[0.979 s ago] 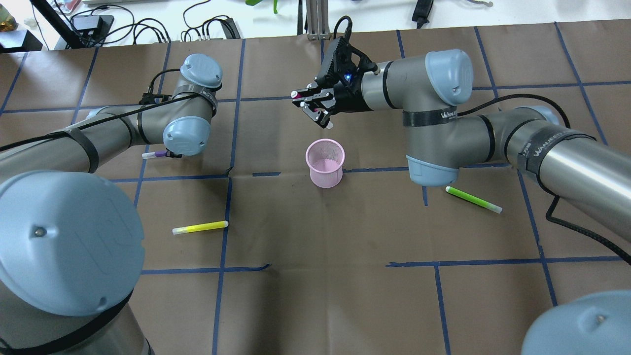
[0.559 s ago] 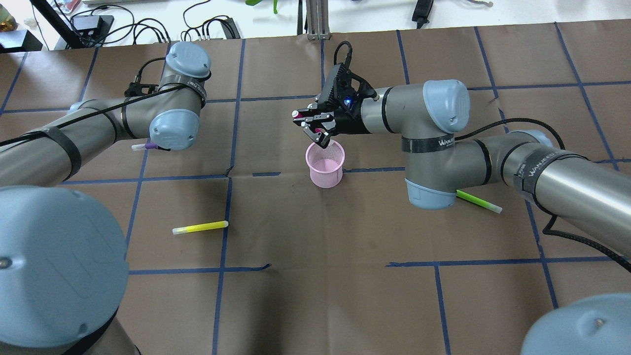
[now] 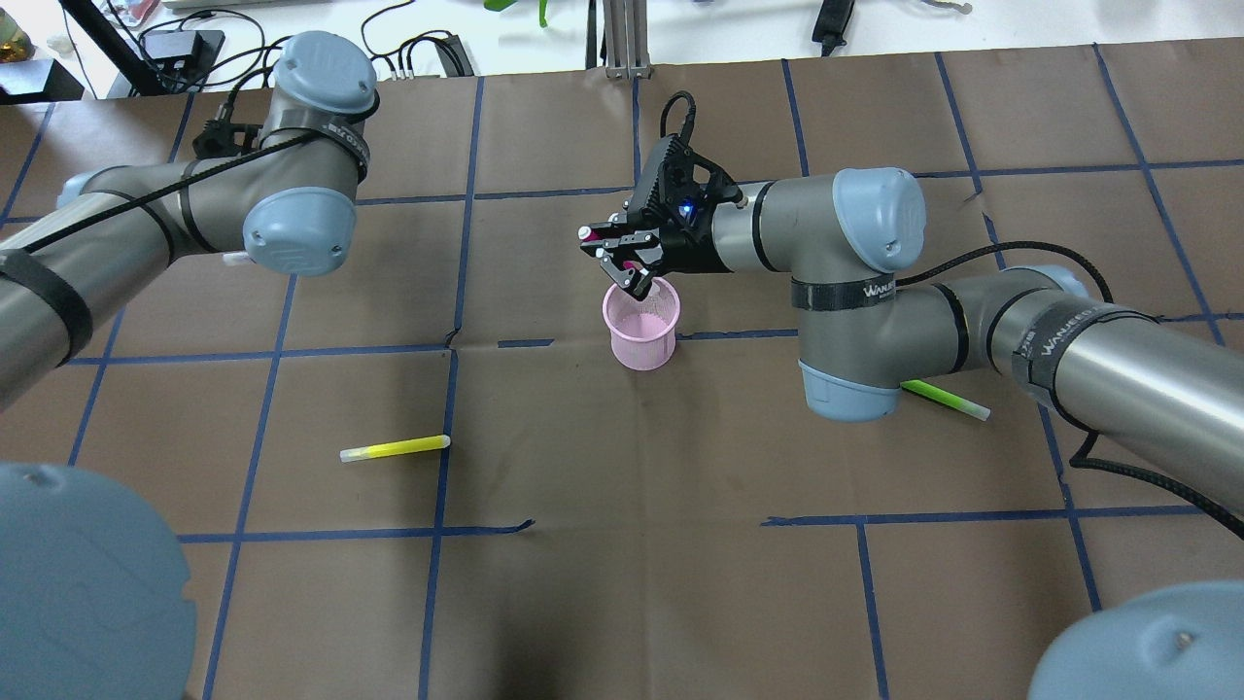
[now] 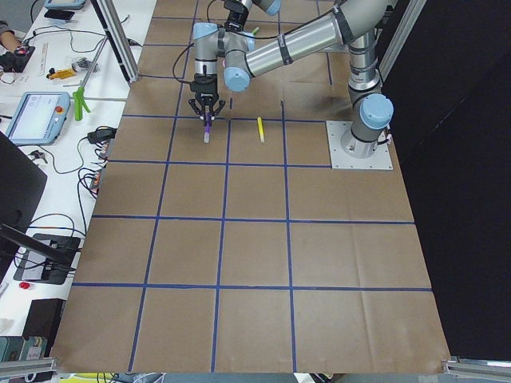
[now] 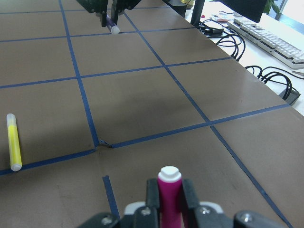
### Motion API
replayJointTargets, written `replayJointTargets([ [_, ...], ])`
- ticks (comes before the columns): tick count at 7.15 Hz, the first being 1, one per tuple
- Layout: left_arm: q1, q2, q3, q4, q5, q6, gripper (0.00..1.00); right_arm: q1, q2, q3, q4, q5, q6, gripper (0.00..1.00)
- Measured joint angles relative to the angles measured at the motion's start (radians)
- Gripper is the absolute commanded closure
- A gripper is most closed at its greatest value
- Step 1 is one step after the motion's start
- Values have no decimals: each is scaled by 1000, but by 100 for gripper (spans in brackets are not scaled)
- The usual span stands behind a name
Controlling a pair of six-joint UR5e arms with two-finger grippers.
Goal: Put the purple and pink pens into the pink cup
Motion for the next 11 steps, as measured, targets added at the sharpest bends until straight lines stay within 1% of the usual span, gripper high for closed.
replayJointTargets([
  [1,17,63,12,-50,-83,38,100,5,1,9,-2,-2,4,92],
  [3,70,186,26,-142,-282,124,100,8,7,19,-4,-9,6,90],
  [4,90,225,40,-199,-361,156,100,8,12,21,-5,-13,5,90],
  [5,99,240,66,-253,-415,174,100,8,21,22,-5,-16,5,86],
  [6,100,234,100,-302,-452,182,100,6,32,22,-5,-16,5,64],
  [7,97,223,135,-354,-479,185,100,6,42,22,-6,-18,5,37],
  [8,92,216,161,-400,-502,186,100,6,46,22,-6,-33,5,28],
  [10,76,212,178,-433,-540,169,100,6,48,21,-8,-64,5,14],
  [11,59,210,181,-435,-544,148,100,5,44,18,-3,-76,6,13],
])
